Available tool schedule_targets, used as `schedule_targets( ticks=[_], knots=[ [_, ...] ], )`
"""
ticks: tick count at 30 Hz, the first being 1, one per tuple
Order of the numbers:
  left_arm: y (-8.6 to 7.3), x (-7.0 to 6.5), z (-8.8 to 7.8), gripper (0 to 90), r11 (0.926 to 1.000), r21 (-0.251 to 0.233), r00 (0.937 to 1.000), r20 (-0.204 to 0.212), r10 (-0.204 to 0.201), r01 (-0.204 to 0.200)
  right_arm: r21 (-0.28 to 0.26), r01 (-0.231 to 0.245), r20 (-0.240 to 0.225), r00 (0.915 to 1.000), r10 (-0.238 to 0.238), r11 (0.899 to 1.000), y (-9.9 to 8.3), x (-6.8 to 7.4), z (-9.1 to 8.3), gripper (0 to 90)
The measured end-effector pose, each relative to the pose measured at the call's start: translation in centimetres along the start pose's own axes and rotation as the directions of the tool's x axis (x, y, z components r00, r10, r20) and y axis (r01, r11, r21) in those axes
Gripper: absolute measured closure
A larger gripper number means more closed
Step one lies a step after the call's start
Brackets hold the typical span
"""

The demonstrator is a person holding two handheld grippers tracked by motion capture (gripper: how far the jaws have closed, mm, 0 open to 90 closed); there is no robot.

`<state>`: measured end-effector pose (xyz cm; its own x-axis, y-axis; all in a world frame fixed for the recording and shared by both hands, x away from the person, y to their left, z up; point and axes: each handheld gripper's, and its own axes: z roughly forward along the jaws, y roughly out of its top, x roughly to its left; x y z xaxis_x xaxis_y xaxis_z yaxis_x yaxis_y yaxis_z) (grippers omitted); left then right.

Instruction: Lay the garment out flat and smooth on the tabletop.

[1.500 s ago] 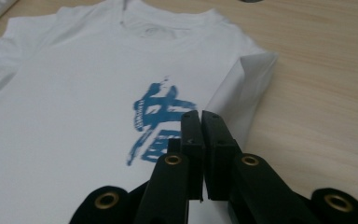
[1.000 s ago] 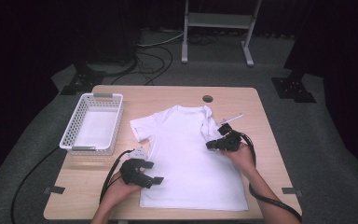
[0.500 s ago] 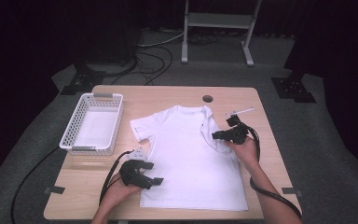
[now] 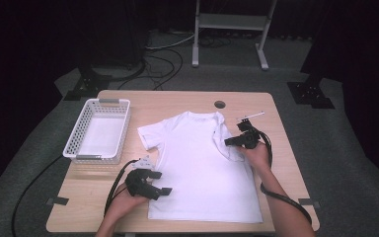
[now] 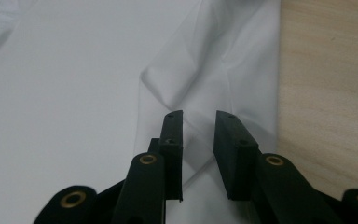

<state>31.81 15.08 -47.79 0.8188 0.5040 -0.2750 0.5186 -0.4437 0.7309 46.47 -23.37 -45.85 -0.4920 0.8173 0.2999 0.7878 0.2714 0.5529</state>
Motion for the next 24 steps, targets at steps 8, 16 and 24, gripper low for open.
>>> schedule_targets(
  ticks=[8,16,24],
  knots=[
    [0.0,0.0,0.0,17.9,1.0,0.001,1.0,0.001,0.0,0.0,0.011,0.056,0.01,0.9984,-0.056,0.998,-0.3,0.6,0.3,85.3],
    [0.0,0.0,0.0,17.9,1.0,0.004,1.0,-0.001,-0.003,0.003,-0.016,0.077,0.005,0.997,-0.077,0.997,-0.2,0.8,-0.7,89.0],
    [0.1,0.0,0.0,18.0,0.9999,0.007,1.0,-0.002,-0.009,0.009,-0.046,0.079,0.031,0.9965,-0.078,0.996,0.2,0.1,-2.3,89.2]
  ],
)
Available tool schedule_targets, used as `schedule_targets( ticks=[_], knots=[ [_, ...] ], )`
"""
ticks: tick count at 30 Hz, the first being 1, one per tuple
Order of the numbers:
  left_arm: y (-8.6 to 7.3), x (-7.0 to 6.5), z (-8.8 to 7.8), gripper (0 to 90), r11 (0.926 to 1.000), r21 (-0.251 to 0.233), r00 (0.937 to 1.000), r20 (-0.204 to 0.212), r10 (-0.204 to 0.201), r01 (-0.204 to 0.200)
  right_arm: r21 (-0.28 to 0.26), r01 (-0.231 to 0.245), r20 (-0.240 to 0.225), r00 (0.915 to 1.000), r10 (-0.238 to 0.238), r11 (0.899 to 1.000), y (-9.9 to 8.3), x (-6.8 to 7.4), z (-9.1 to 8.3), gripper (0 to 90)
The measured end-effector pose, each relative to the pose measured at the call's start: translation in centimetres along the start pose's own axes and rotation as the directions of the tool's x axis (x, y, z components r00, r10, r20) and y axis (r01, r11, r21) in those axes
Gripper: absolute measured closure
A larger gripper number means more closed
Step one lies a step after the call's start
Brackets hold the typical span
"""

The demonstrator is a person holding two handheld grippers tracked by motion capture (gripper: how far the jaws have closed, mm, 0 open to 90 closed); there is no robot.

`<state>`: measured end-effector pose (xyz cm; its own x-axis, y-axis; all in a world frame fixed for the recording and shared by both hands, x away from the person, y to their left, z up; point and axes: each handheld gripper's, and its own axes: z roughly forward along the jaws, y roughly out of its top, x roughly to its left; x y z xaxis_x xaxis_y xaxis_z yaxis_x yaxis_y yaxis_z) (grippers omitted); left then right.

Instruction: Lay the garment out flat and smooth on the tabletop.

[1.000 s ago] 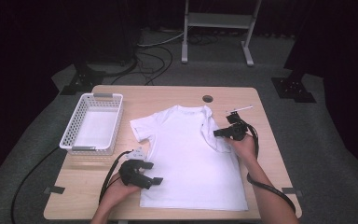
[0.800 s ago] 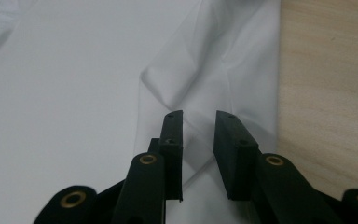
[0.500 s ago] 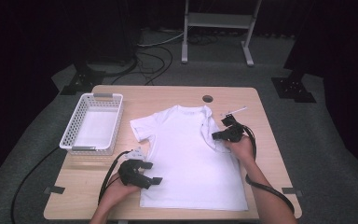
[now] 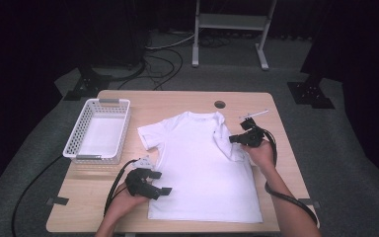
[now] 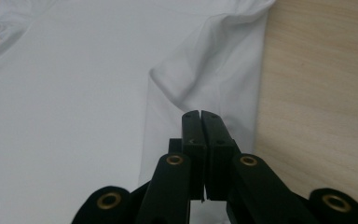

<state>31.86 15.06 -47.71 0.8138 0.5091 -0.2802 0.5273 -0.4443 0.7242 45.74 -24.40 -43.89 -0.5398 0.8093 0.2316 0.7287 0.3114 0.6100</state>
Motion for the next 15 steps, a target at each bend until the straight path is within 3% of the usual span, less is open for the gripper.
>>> schedule_targets(
  ticks=[15],
  knots=[
    [0.1,0.1,0.0,17.9,0.9999,0.007,1.0,0.002,-0.008,0.008,-0.046,-0.068,0.089,0.9935,0.072,0.997,-0.7,-4.0,-3.2,89.2]
  ],
)
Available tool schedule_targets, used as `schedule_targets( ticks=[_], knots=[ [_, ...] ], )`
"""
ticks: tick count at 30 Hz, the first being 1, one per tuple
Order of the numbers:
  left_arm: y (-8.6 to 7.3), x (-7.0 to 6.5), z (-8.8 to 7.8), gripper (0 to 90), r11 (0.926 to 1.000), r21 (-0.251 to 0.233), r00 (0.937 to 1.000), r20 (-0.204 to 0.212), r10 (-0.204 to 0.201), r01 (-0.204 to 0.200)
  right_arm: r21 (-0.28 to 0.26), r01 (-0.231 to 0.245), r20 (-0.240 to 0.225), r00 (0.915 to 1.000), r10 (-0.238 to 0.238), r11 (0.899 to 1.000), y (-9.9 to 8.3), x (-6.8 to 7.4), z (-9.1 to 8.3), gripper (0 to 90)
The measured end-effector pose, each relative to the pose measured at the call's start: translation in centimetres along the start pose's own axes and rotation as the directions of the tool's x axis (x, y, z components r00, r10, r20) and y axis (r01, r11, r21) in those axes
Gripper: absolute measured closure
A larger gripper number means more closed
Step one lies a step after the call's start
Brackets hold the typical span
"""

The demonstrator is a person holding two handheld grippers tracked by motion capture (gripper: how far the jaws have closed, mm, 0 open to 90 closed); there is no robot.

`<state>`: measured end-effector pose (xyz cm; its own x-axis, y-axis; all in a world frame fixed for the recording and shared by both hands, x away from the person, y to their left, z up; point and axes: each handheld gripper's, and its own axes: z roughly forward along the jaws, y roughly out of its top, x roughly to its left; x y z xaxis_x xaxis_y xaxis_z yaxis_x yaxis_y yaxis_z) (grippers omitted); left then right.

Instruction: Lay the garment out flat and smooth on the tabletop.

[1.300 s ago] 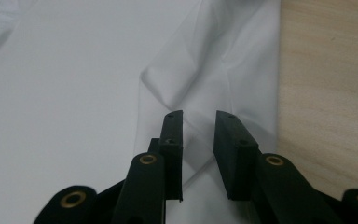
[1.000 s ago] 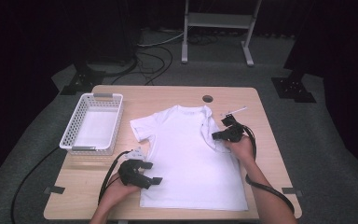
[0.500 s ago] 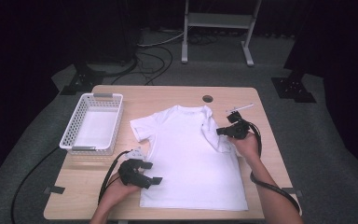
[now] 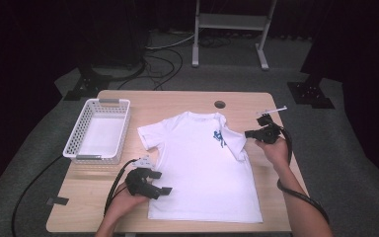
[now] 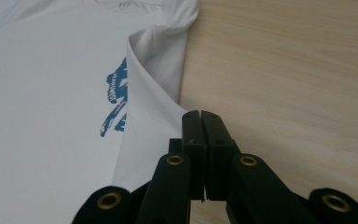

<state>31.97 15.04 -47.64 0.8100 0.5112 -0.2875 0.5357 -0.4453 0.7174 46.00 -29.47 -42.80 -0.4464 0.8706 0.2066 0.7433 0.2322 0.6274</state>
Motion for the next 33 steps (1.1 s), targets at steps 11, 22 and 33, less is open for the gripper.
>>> schedule_targets(
  ticks=[11,22,33],
  knots=[
    [0.1,-0.1,0.1,17.9,1.0,0.004,0.9999,-0.01,-0.008,0.008,-0.01,-0.083,0.109,0.9905,0.084,0.996,-0.2,-4.4,-2.1,89.2],
    [0.2,-0.2,0.1,17.8,0.9998,0.006,0.9997,-0.012,-0.021,0.021,-0.027,-0.154,0.205,0.9662,0.157,0.988,-0.1,-6.9,-1.8,84.4],
    [0.4,-0.2,0.1,15.9,0.9996,-0.016,0.9994,-0.029,-0.022,0.021,-0.056,-0.174,0.111,0.9775,0.18,0.983,-1.4,-5.8,-1.2,68.7]
  ],
)
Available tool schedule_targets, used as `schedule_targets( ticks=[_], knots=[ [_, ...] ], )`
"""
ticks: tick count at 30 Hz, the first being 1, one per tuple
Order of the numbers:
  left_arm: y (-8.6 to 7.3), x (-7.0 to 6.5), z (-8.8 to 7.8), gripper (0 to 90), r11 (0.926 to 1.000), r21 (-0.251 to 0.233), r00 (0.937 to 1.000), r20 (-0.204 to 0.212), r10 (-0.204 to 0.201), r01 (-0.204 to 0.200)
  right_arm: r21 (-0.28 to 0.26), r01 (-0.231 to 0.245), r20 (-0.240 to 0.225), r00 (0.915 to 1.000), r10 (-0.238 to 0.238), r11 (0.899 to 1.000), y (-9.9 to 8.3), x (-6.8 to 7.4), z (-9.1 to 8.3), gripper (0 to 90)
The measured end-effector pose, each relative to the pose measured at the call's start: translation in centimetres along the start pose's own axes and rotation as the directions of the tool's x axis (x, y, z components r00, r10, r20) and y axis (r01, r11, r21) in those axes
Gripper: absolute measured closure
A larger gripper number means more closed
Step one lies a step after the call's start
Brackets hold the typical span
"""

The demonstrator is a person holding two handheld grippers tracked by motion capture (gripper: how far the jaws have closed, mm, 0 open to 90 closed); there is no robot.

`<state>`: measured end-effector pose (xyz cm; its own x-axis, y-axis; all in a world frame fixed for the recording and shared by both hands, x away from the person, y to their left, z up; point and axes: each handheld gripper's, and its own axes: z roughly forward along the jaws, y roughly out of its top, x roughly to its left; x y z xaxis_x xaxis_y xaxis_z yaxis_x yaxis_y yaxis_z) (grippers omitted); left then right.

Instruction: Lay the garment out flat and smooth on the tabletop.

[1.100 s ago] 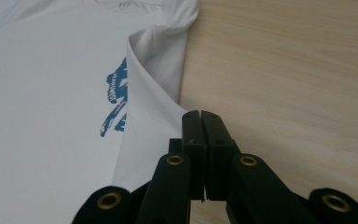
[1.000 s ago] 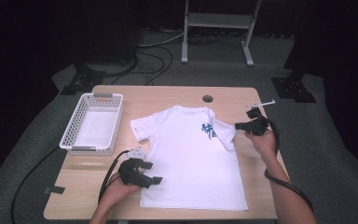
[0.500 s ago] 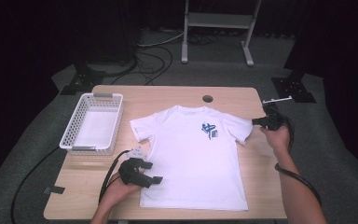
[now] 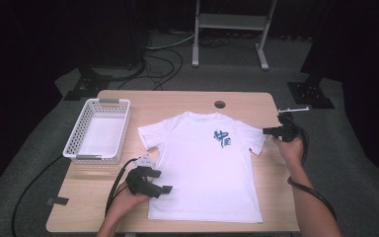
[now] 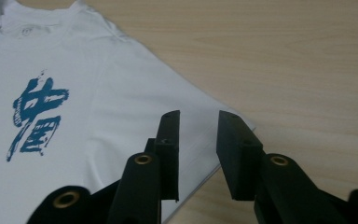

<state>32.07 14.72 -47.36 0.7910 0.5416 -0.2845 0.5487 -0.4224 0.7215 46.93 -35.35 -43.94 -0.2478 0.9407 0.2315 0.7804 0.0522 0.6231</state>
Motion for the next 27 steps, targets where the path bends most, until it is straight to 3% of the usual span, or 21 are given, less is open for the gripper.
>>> schedule_targets(
  ticks=[11,18,20,27],
  knots=[
    [0.9,0.1,0.0,11.1,0.9994,-0.035,0.9998,-0.019,0.007,-0.008,-0.039,-0.004,-0.114,0.9935,-0.001,0.999,-1.9,2.4,-0.5,50.6],
    [1.4,0.1,0.5,8.4,0.9989,-0.046,0.9991,-0.041,0.011,-0.013,-0.044,0.014,-0.196,0.9804,-0.022,0.999,-3.5,4.5,-0.8,27.8],
    [1.5,0.2,0.5,8.4,0.9988,-0.046,0.999,-0.043,0.013,-0.015,-0.037,0.019,-0.228,0.9733,-0.027,0.999,-4.1,5.1,-0.8,23.9],
    [1.6,0.2,0.7,8.4,0.9985,-0.053,0.9985,-0.053,0.015,-0.017,-0.048,0.04,-0.276,0.9597,-0.052,0.998,-6.4,6.5,-1.3,19.4]
  ],
)
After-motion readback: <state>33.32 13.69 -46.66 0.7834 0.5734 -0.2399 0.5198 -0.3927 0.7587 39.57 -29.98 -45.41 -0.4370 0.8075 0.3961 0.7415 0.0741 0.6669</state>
